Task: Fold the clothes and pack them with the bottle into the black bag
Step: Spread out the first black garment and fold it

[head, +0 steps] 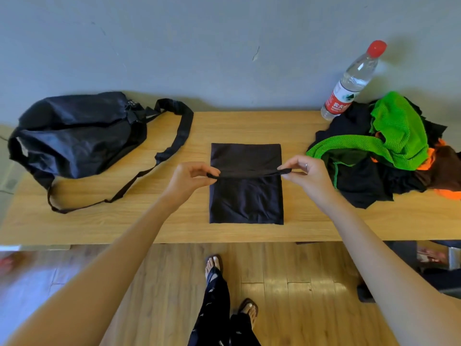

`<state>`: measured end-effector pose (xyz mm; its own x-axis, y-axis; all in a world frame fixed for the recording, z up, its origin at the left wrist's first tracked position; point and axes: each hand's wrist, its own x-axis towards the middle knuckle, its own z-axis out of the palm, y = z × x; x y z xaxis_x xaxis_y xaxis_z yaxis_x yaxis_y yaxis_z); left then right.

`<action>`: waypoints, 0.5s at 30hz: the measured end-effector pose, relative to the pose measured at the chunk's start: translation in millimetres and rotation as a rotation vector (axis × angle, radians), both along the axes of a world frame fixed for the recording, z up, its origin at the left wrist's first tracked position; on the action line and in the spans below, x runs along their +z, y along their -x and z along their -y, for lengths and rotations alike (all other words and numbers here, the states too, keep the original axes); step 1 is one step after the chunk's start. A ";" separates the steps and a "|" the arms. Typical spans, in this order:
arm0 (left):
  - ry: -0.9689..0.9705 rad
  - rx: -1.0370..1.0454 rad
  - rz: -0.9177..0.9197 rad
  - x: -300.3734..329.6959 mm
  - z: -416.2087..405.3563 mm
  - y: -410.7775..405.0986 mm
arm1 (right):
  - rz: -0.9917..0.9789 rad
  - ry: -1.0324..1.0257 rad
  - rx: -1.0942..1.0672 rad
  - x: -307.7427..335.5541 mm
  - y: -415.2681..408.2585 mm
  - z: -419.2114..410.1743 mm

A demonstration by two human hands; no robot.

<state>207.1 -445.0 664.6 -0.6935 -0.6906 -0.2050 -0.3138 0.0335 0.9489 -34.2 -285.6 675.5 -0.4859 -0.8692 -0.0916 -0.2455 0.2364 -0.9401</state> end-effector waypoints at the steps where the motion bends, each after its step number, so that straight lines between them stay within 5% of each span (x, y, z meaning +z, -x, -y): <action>1: 0.008 -0.011 0.013 -3.5 -5.3 -3.3 | -0.001 -0.021 0.006 -3.8 -2.8 -5.8; 15: 0.103 -0.210 0.199 -52.4 -27.6 -31.1 | 0.031 -0.145 0.066 -40.7 -27.8 -47.6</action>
<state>238.2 -417.4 612.3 -0.7770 -0.5603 -0.2869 -0.4687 0.2106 0.8579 -6.4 -238.0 634.8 -0.4229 -0.8758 -0.2325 -0.2362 0.3543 -0.9048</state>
